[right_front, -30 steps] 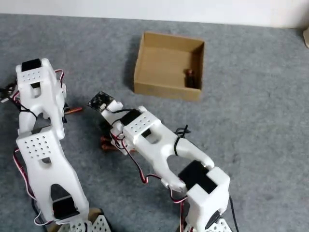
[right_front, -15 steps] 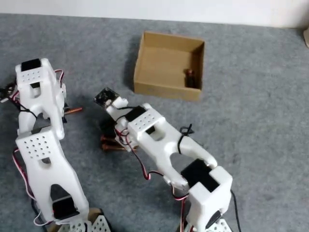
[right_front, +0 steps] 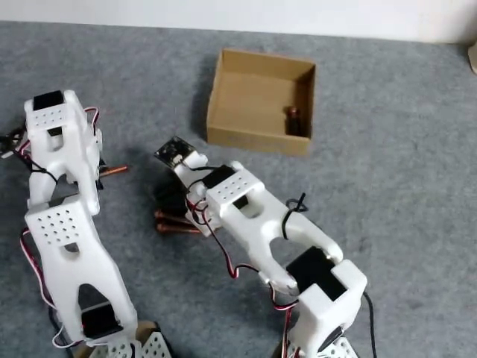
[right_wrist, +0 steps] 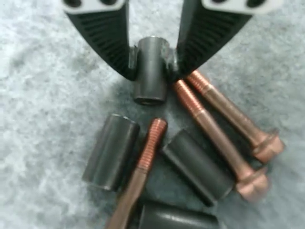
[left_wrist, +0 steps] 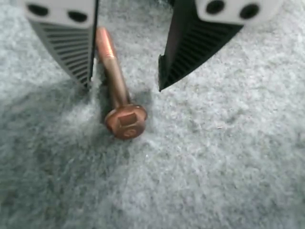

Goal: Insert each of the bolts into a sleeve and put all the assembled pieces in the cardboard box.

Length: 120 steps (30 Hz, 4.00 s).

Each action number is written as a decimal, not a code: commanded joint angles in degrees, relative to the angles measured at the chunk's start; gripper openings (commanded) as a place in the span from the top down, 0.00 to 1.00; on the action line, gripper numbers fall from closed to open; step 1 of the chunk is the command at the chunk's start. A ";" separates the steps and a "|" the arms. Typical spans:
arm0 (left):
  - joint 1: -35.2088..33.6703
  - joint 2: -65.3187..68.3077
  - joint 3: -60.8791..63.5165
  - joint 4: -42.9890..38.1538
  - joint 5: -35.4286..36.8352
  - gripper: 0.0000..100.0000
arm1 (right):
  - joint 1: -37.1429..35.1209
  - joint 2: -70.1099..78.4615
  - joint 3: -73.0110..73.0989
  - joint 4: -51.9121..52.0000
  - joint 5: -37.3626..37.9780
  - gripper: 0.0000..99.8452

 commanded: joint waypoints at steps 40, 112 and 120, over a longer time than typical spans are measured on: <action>-3.47 3.03 0.31 -0.62 0.44 0.81 | 0.22 3.38 1.98 1.10 -6.15 0.99; 54.11 -134.81 91.30 -60.75 -59.16 1.00 | -1.71 -120.31 59.21 -6.90 -2.81 0.99; 54.20 -135.34 94.37 -61.36 -57.76 1.00 | -1.36 -120.31 59.21 -6.81 -2.81 0.99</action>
